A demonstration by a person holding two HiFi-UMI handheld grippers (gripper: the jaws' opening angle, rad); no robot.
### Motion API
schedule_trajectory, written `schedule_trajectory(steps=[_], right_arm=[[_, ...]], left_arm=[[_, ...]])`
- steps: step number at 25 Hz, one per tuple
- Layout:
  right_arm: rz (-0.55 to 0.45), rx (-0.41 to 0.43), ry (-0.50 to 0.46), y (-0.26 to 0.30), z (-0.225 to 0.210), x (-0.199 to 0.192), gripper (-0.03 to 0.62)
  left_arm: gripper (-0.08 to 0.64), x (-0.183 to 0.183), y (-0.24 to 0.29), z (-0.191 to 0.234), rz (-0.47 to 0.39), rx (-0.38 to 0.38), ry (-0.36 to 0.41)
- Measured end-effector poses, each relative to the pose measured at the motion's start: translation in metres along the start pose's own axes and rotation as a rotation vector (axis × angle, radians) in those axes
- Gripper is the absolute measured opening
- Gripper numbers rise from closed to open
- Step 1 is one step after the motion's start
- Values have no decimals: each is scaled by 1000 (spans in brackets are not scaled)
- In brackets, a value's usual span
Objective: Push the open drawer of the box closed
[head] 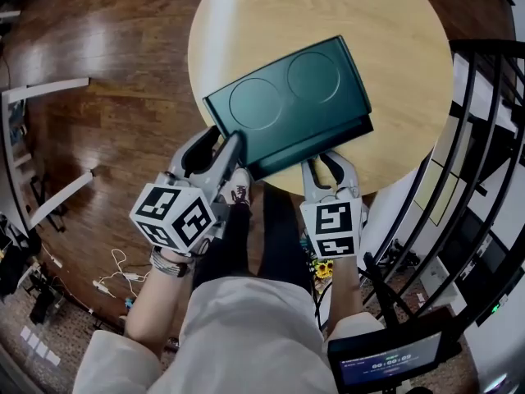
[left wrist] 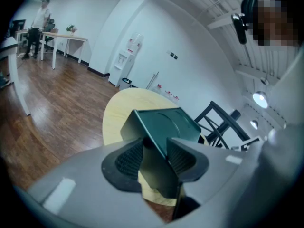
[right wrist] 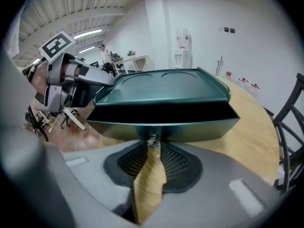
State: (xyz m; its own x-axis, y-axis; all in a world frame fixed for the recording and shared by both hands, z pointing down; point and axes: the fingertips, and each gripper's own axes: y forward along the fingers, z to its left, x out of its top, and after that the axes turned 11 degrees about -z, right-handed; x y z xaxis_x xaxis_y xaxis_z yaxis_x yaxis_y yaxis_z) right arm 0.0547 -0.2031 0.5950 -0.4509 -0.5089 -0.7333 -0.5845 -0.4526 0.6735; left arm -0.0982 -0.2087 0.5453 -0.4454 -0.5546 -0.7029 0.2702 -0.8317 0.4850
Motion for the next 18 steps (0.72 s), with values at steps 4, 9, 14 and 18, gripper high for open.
schedule_trajectory(steps=[4,9,14,18], right_arm=[[-19,19,-22,11,-1,8,91],[-42,23,-20,17,-1,14,91],[-61,25,-11,17,-3,17,91],[-75,30,-7,20,-4,21,91]], left_arm=[[172,0,1,1,-5,4,8],[172,0,1,2,-3,5,9],[173,0,1,-1,-8,7,15],[175,0,1,-3,-9,4,28]])
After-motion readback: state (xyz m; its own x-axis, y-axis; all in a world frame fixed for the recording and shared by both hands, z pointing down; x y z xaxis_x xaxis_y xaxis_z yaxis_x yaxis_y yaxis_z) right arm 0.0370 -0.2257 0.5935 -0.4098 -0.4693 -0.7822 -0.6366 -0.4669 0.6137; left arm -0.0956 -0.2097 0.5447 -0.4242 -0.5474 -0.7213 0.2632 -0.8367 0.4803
